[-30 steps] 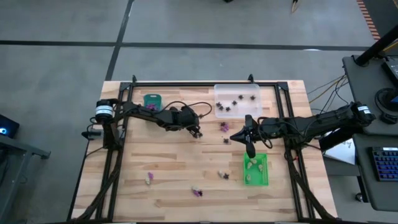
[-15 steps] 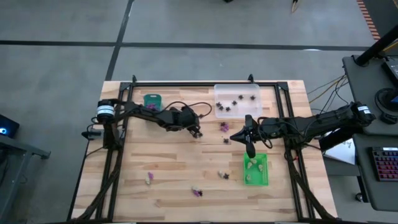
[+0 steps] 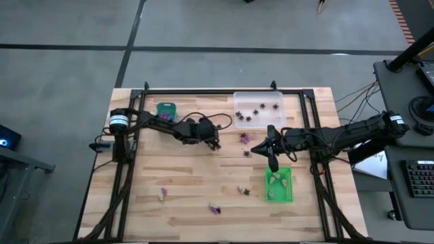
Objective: Sort Halloween decoration
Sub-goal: Put the purple skeleton toy into the blue bin
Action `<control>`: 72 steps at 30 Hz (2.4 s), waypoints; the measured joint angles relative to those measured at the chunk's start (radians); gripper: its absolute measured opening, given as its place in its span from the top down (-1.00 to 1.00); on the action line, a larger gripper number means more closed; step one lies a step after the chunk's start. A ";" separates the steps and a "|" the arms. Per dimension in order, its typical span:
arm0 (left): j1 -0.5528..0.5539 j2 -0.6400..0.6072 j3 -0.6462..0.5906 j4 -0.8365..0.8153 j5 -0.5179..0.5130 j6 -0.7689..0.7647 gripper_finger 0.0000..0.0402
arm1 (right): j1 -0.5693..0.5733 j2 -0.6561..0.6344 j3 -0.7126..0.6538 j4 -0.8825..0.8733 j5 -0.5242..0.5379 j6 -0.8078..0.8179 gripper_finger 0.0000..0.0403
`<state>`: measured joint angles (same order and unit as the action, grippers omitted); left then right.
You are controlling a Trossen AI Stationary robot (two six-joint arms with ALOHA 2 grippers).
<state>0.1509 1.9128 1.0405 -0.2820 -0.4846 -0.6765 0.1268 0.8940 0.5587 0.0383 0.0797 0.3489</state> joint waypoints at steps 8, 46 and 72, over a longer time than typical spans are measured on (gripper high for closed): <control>0.000 0.001 0.000 0.011 0.000 -0.014 0.77 | 0.000 0.000 0.000 -0.001 0.000 0.000 0.96; 0.214 -0.660 -0.157 -0.583 -0.060 0.188 0.91 | 0.000 0.000 0.000 0.054 0.001 0.000 0.96; 0.391 -0.564 -0.395 -0.150 -0.021 0.272 0.91 | -0.001 0.240 0.156 -0.001 -0.002 -0.054 0.96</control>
<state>0.5416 1.3484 0.6459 -0.4319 -0.5053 -0.4047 0.1263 1.1338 0.7145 0.0374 0.0780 0.2951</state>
